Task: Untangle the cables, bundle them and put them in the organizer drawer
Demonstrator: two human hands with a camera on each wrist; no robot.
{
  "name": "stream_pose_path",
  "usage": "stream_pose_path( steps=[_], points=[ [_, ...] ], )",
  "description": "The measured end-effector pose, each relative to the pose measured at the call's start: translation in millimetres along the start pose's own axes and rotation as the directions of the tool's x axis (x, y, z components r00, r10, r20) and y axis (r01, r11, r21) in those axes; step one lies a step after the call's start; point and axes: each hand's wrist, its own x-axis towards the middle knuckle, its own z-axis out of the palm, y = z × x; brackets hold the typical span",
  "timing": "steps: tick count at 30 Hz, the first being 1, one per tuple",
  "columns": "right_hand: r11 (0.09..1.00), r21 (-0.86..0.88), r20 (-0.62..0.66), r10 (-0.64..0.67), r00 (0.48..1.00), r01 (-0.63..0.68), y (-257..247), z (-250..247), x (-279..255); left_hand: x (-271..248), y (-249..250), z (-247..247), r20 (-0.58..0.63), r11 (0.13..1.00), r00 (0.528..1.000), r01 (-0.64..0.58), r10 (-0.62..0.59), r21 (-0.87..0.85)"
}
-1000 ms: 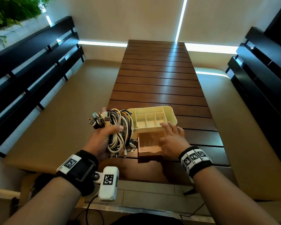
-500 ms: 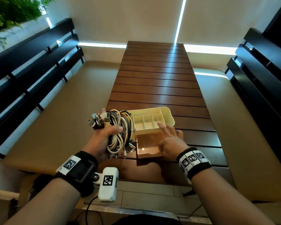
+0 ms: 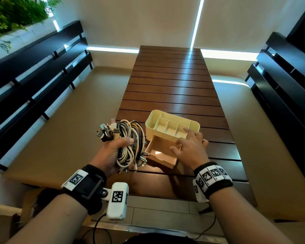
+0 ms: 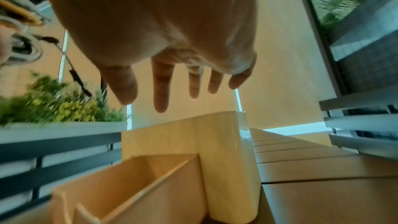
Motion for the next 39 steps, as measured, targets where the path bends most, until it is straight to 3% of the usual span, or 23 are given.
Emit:
stream_pose_path(
  steps=[2,3,5,7,9,12,17,22,27,34,39],
  points=[
    [0.984,0.18,-0.165,0.02,0.986,0.01,1.8,-3.2,-1.4,1.1,0.4,2.8,0.006,1.0,1.0,0.017,-0.017,0.013],
    [0.956,0.291,-0.183,0.026,0.983,0.029,2.4,-2.5,-1.7,1.9,0.8,5.0,0.011,1.0,1.0,0.02,-0.02,0.023],
    [0.927,0.37,-0.054,-0.045,0.998,0.062,1.4,1.4,-4.7,5.5,1.9,10.1,0.021,0.993,0.999,0.027,-0.03,0.111],
    [0.978,0.165,0.133,-0.152,0.979,0.129,0.6,13.4,-8.8,9.8,2.9,18.3,0.021,0.936,1.0,-0.001,-0.006,0.353],
    [0.982,-0.024,0.225,-0.178,0.958,0.188,2.3,26.2,-12.5,16.1,2.3,28.5,0.051,0.841,0.998,-0.066,0.046,0.536],
    [0.972,-0.093,0.212,-0.193,0.958,0.217,5.6,35.3,-13.9,31.4,-0.3,40.6,0.152,0.815,0.983,-0.173,0.105,0.553],
    [0.976,-0.063,0.158,-0.196,0.968,0.208,13.3,42.0,-12.6,59.8,-10.8,55.9,0.295,0.71,0.933,-0.35,0.207,0.611],
    [0.973,-0.038,0.098,-0.222,0.97,0.226,22.5,50.8,-14.2,83.5,-50.0,57.3,0.375,0.543,0.908,-0.415,0.189,0.73],
    [0.97,0.009,0.002,-0.244,0.97,0.244,34.0,64.1,-9.5,98.1,-74.4,57.9,0.494,0.205,0.865,-0.501,0.089,0.841],
    [0.918,0.142,-0.088,-0.36,0.929,0.37,40.7,60.3,-19.6,116.3,-99.1,44.1,0.541,-0.006,0.841,-0.541,-0.006,0.841],
    [0.924,0.214,-0.11,-0.299,0.948,0.316,45.5,59.4,-28.1,125.3,-108.8,54.7,0.509,-0.208,0.859,-0.509,-0.055,0.835]
  ],
)
